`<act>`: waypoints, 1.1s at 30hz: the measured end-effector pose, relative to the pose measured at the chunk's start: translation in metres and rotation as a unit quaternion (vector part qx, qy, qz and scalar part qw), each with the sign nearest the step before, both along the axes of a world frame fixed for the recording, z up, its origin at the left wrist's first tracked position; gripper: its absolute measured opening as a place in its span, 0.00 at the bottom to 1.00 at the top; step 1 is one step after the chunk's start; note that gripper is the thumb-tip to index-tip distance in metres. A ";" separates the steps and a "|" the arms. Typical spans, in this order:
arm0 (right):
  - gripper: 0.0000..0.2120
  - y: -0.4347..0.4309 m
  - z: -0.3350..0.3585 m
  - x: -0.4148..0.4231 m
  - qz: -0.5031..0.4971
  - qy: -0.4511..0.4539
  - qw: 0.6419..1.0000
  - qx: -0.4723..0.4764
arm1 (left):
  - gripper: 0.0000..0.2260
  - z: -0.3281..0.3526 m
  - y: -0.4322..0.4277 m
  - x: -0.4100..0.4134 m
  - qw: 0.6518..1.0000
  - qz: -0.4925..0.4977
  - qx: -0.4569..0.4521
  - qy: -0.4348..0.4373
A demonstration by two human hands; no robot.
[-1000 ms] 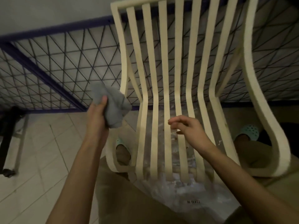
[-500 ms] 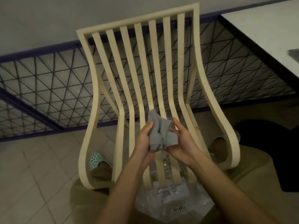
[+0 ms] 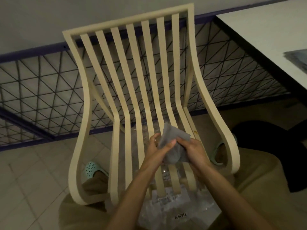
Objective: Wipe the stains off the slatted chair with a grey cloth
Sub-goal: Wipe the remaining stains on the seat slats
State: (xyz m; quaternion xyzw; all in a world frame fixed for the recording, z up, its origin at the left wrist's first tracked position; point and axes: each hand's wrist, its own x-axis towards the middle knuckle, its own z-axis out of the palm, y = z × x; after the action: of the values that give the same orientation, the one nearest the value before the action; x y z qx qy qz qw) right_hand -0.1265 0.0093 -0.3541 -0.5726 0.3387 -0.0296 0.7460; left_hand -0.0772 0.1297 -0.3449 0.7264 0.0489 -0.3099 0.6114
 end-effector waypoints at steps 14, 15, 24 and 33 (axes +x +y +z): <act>0.26 -0.019 -0.009 -0.021 -0.020 -0.048 0.873 0.485 | 0.07 -0.005 0.011 0.011 0.992 0.044 -0.115 0.000; 0.31 -0.016 -0.010 -0.022 -0.010 -0.048 0.871 0.489 | 0.08 -0.005 0.006 0.009 0.993 0.031 -0.118 -0.006; 0.25 -0.034 0.008 -0.032 -0.010 -0.077 0.885 0.459 | 0.17 -0.013 -0.001 0.001 0.993 0.026 -0.091 -0.070; 0.32 -0.015 0.004 -0.031 0.032 -0.095 0.878 0.469 | 0.15 -0.011 0.017 -0.003 0.990 0.065 -0.096 -0.075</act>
State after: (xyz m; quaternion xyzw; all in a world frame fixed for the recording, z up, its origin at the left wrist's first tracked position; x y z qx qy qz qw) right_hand -0.1573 -0.0056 -0.3506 -0.1605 0.2223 0.1020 0.9562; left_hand -0.0799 0.1462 -0.3560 0.6810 0.0198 -0.2176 0.6990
